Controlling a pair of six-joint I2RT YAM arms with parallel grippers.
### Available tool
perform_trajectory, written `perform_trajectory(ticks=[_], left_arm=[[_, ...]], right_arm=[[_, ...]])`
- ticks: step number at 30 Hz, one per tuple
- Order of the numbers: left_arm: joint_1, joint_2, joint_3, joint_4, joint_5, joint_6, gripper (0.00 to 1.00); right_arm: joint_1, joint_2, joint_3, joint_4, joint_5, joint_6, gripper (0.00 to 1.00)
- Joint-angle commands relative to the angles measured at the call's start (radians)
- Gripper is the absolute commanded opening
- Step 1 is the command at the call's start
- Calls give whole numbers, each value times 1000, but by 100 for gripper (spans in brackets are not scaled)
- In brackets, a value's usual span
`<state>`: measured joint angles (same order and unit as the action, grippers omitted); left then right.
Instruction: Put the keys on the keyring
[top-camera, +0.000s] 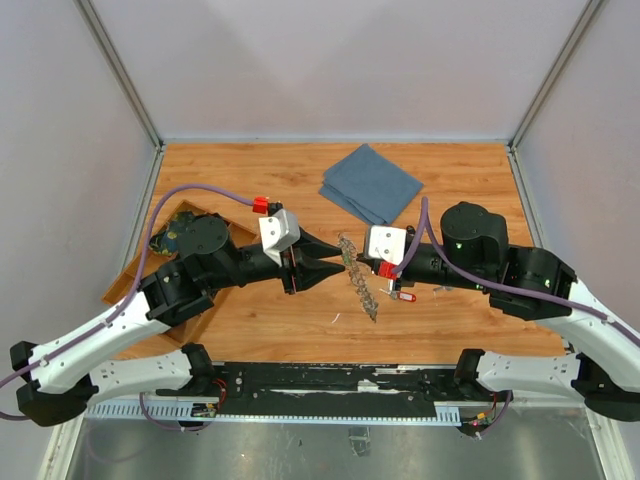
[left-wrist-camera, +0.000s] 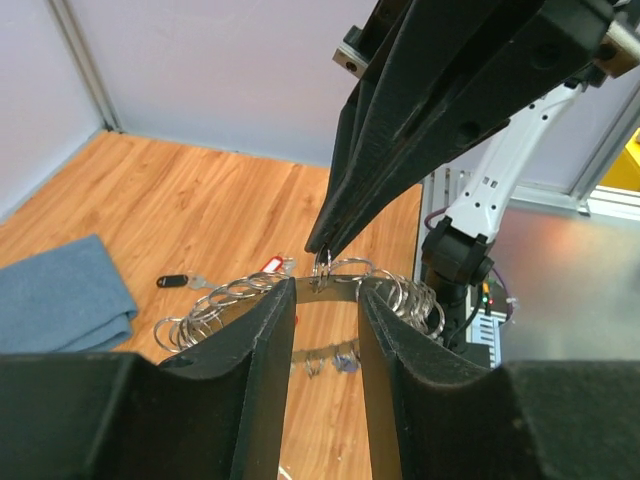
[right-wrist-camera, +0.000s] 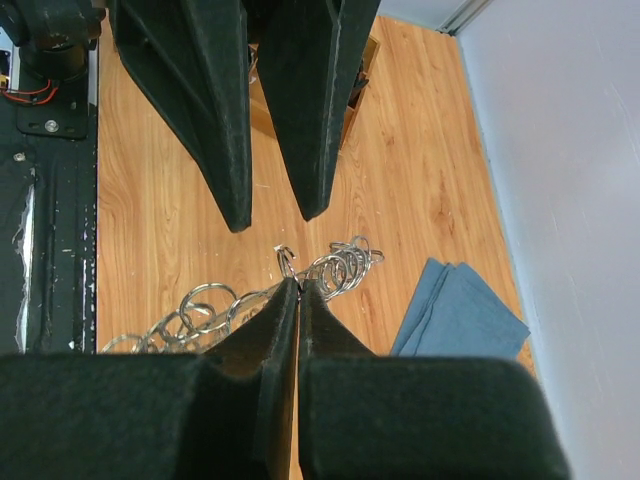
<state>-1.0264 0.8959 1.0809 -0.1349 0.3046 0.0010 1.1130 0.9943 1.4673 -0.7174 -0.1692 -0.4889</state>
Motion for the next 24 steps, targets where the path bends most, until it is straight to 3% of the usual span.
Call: perform_trajectory(ticks=[1, 9, 24], left_arm=[[-18, 23, -5, 34, -41, 25, 37], [-46, 65, 6, 34, -99, 56, 37], [-67, 85, 24, 32, -113, 61, 18]], right_arm=[[14, 0, 42, 23, 21, 35, 0], [15, -2, 36, 28, 12, 53, 0], [15, 12, 20, 31, 5, 58, 0]])
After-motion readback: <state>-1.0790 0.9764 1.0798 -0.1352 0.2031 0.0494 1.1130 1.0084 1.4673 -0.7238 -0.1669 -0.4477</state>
